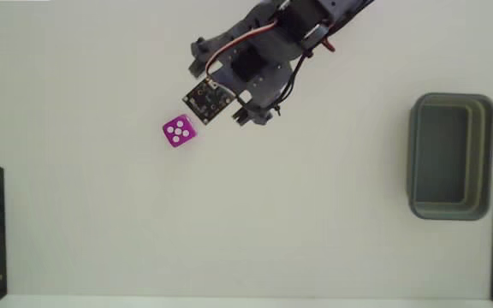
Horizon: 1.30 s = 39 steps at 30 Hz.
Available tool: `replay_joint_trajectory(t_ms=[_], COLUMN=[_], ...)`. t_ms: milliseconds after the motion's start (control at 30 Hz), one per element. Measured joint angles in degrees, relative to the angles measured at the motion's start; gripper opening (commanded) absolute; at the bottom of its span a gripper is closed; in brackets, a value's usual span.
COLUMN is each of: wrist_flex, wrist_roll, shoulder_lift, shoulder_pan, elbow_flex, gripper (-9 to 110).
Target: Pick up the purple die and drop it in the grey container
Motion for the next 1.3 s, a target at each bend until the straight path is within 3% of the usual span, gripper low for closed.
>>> replay_joint_trajectory(t_ms=[1300], wrist_flex=[-10.11], wrist_roll=[0.0], shoulder_lift=[-16.35], shoulder_pan=[0.0], elbow_flex=[-4.22], gripper=[110])
